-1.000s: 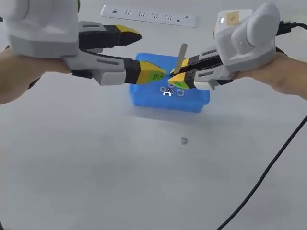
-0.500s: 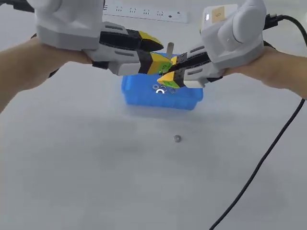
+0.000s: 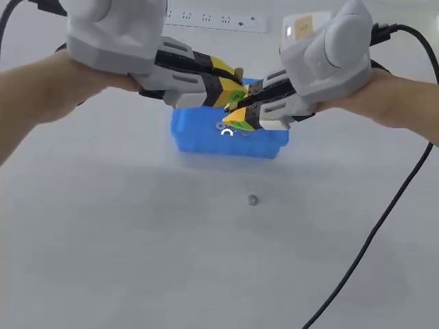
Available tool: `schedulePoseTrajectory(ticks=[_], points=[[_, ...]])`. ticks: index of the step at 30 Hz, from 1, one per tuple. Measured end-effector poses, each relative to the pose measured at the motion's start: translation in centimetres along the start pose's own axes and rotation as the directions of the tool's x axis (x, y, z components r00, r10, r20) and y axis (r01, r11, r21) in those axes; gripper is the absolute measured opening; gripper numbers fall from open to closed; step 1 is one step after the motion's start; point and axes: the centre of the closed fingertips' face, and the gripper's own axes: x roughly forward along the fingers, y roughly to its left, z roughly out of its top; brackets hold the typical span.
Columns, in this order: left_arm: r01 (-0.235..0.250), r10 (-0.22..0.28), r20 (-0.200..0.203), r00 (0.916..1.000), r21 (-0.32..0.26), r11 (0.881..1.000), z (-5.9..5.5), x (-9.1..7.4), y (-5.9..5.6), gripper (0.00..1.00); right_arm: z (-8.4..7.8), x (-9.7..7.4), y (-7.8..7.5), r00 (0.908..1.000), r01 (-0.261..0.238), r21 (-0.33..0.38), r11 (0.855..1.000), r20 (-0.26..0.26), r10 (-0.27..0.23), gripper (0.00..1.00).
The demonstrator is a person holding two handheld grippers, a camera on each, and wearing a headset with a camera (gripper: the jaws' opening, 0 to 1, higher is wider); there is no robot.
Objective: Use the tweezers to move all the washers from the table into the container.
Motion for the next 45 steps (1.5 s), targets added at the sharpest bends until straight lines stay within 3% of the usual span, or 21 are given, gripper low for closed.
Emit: schedulePoseTrajectory(ticks=[15, 26, 45], points=[[-0.008, 0.008, 0.006, 1.0, 0.033, 0.999, 0.2, -0.1, 0.2, 0.08, -0.1, -0.4, -0.3, 0.9991, 0.042, 0.002, 0.999, -0.01, -0.042, 0.12], [-0.037, 0.036, 0.02, 0.9991, 0.06, 0.998, 1.4, -0.6, 0.3, 0.08, 0.6, -1.1, -0.5, 0.9967, 0.08, 0.026, 0.996, 0.006, -0.081, 0.17], [-0.062, 0.062, 0.004, 0.9981, 0.113, 0.992, 2.1, -1.3, 0.6, 0.08, 1.1, -1.7, -0.5, 0.993, 0.117, 0.041, 0.992, 0.011, -0.118, 0.21]])
